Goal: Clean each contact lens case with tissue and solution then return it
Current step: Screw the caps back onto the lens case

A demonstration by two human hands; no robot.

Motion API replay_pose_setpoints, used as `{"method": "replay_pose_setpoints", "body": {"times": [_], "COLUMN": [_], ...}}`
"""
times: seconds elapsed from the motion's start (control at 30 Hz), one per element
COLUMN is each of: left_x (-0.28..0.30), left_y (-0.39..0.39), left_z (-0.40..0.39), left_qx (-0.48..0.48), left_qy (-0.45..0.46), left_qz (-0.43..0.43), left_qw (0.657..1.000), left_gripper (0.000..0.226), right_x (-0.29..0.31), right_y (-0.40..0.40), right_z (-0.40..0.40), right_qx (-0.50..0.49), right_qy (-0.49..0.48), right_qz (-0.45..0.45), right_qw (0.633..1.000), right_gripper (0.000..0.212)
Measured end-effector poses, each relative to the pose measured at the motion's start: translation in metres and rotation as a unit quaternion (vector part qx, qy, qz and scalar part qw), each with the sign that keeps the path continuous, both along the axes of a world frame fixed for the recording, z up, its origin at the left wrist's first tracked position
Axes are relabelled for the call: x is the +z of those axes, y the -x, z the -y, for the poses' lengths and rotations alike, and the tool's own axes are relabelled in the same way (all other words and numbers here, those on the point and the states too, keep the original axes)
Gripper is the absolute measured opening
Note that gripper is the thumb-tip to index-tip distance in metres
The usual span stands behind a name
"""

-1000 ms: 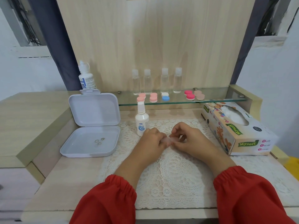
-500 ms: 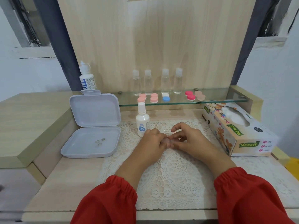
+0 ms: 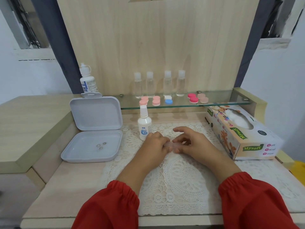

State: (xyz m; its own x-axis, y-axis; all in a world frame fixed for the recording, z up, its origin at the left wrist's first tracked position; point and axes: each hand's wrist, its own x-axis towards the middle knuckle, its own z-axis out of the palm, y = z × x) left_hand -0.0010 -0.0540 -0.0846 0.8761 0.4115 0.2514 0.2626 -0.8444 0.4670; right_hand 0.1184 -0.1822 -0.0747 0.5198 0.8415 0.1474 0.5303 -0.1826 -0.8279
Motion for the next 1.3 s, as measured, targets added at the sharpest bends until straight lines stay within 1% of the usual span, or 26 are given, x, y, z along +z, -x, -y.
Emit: {"method": "replay_pose_setpoints", "body": {"times": [0.07,0.13,0.17,0.23,0.3,0.33,0.43,0.5,0.6,0.7,0.77,0.83,0.9,0.93,1.03,1.1,1.17,1.23,1.3], "left_x": [-0.0002,0.0000,0.0000,0.0001,0.0000,0.0000,0.0001,0.0007,0.0010,0.0009,0.0005,0.0003,0.0003,0.0002,-0.0001,-0.0010,-0.0011,-0.0004,0.0002], "left_y": [0.0000,0.0002,0.0001,0.0000,0.0001,0.0002,0.0002,0.0001,0.0001,0.0004,0.0002,-0.0005,-0.0014,-0.0015,-0.0010,-0.0008,-0.0007,-0.0010,-0.0008], "left_z": [-0.0002,0.0000,0.0001,0.0000,-0.0001,-0.0001,-0.0001,0.0003,0.0008,0.0010,0.0002,-0.0001,0.0000,-0.0001,0.0001,-0.0007,-0.0007,-0.0007,-0.0005], "left_qx": [0.001,0.001,0.003,0.003,0.001,0.000,0.000,0.001,0.002,0.000,0.000,0.002,0.002,0.002,-0.002,-0.002,0.001,0.003,0.001], "left_qy": [-0.005,-0.004,-0.003,-0.002,0.002,0.003,-0.005,-0.006,-0.001,0.002,-0.001,-0.005,-0.005,-0.002,0.002,-0.006,-0.007,-0.002,-0.005], "left_qz": [0.002,0.003,0.003,0.003,0.004,0.004,0.002,0.002,0.002,0.002,0.000,-0.001,0.000,0.001,0.004,0.006,0.007,0.006,0.003], "left_qw": [1.000,1.000,1.000,1.000,1.000,1.000,1.000,1.000,1.000,1.000,1.000,1.000,1.000,1.000,1.000,1.000,1.000,1.000,1.000], "left_gripper": [0.034,0.034,0.035,0.035,0.032,0.031,0.032,0.032,0.033,0.033,0.033,0.033,0.033,0.033,0.031,0.030,0.031,0.032,0.031], "right_x": [-0.0013,-0.0025,-0.0026,-0.0016,-0.0010,-0.0010,-0.0017,-0.0014,-0.0008,0.0002,0.0002,-0.0008,-0.0017,-0.0018,-0.0017,-0.0027,-0.0028,-0.0018,-0.0010], "right_y": [0.0006,-0.0008,-0.0021,-0.0044,-0.0044,-0.0033,0.0007,0.0016,-0.0037,-0.0063,-0.0033,-0.0016,-0.0032,-0.0044,-0.0047,-0.0026,-0.0019,-0.0036,-0.0040], "right_z": [-0.0013,-0.0015,-0.0010,0.0009,0.0015,0.0010,-0.0027,-0.0038,0.0004,0.0039,0.0014,-0.0010,-0.0006,0.0005,0.0010,-0.0020,-0.0029,-0.0011,0.0005], "right_qx": [-0.013,-0.013,-0.007,0.013,0.024,0.019,-0.010,-0.015,0.011,0.025,0.005,-0.015,-0.014,-0.004,0.008,-0.009,-0.027,-0.018,0.003], "right_qy": [0.003,0.003,0.005,0.006,-0.009,-0.017,-0.014,0.000,0.007,-0.014,-0.018,-0.003,-0.001,-0.002,-0.008,0.001,0.017,0.009,-0.007], "right_qz": [0.032,0.044,0.037,-0.008,-0.049,-0.049,0.022,0.041,-0.011,-0.054,-0.028,0.012,0.006,-0.007,-0.028,0.016,0.050,0.034,0.015], "right_qw": [0.999,0.999,0.999,1.000,0.998,0.998,1.000,0.999,1.000,0.998,0.999,1.000,1.000,1.000,1.000,1.000,0.998,0.999,1.000], "right_gripper": [0.055,0.063,0.070,0.080,0.080,0.078,0.073,0.077,0.087,0.084,0.083,0.090,0.099,0.099,0.089,0.081,0.079,0.081,0.077]}}
